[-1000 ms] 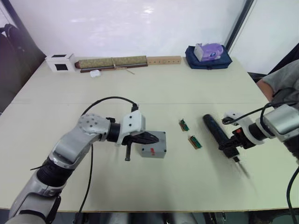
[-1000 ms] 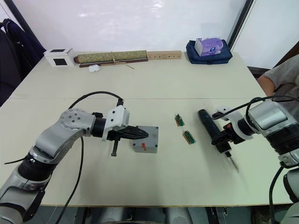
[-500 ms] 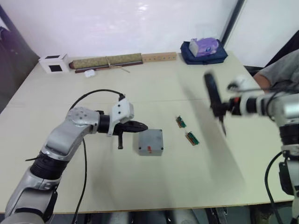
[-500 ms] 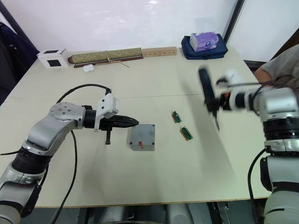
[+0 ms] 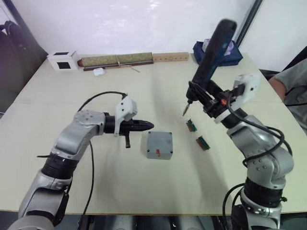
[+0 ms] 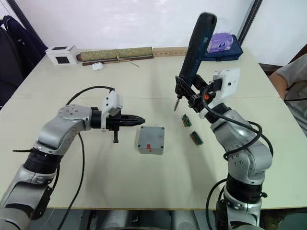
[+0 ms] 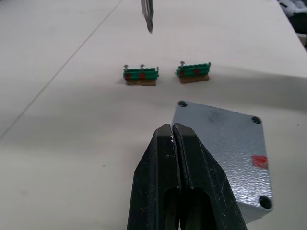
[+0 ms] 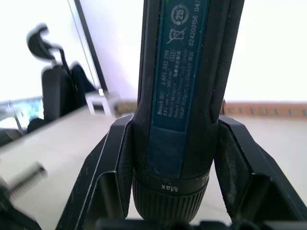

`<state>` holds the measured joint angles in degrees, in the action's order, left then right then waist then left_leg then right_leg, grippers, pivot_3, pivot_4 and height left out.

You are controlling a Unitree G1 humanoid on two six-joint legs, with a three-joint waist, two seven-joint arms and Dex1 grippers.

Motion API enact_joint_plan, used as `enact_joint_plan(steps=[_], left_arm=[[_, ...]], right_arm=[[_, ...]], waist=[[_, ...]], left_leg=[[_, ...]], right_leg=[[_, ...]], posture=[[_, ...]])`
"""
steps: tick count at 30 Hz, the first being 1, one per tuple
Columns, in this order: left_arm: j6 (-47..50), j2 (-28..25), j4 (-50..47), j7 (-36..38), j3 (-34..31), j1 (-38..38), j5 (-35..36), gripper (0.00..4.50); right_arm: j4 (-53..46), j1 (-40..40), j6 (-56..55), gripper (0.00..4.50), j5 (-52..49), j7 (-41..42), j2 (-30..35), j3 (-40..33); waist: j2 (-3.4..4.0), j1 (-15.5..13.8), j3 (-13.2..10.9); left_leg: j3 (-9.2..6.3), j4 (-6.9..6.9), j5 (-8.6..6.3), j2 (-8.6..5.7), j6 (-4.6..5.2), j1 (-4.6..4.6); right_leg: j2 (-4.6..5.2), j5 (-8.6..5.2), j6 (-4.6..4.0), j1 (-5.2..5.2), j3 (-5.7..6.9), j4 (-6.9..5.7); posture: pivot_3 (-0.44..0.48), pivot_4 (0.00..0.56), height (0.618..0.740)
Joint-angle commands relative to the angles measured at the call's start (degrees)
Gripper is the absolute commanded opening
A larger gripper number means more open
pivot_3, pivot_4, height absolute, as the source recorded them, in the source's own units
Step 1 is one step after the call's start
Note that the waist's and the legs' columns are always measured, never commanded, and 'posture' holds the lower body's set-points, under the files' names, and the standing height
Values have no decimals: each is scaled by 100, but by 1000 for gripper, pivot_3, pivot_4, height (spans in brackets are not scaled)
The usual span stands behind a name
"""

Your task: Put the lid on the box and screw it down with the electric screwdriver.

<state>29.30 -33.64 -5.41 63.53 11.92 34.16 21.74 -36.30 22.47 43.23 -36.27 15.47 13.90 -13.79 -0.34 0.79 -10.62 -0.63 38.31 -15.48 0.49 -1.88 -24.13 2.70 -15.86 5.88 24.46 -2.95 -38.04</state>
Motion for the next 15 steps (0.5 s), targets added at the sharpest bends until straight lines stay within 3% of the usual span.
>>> enact_joint_plan(steps=[1,5,11,15], left_arm=[[-313,-63,-111,108,242,-58,-284,0],[-259,202,-102,-11,456,-168,-344,0],[-558,127,14,13,834,-258,-886,0],[-529,169,-32,34,833,-257,-866,0]], right_arm=[[-245,-99,-243,1777,16,-52,-46,250],[-209,-224,-316,1777,56,48,13,548],[-184,-336,-312,1777,130,45,66,858],[-187,-372,-331,1777,162,-24,5,1014]], waist=[[0,15,0],[0,39,0],[0,30,1],[-1,25,2]], left_leg=[[2,0,0,0,0,2],[5,-2,0,3,0,8],[5,-2,0,5,0,9],[5,-3,0,5,0,20]], right_leg=[[-1,0,0,0,-2,-1],[-6,0,0,0,-5,-4],[-8,0,-1,0,-5,-4],[-8,-1,-1,-11,-5,-4]], posture=[[0,150,740],[0,150,740],[0,150,740],[0,150,740]])
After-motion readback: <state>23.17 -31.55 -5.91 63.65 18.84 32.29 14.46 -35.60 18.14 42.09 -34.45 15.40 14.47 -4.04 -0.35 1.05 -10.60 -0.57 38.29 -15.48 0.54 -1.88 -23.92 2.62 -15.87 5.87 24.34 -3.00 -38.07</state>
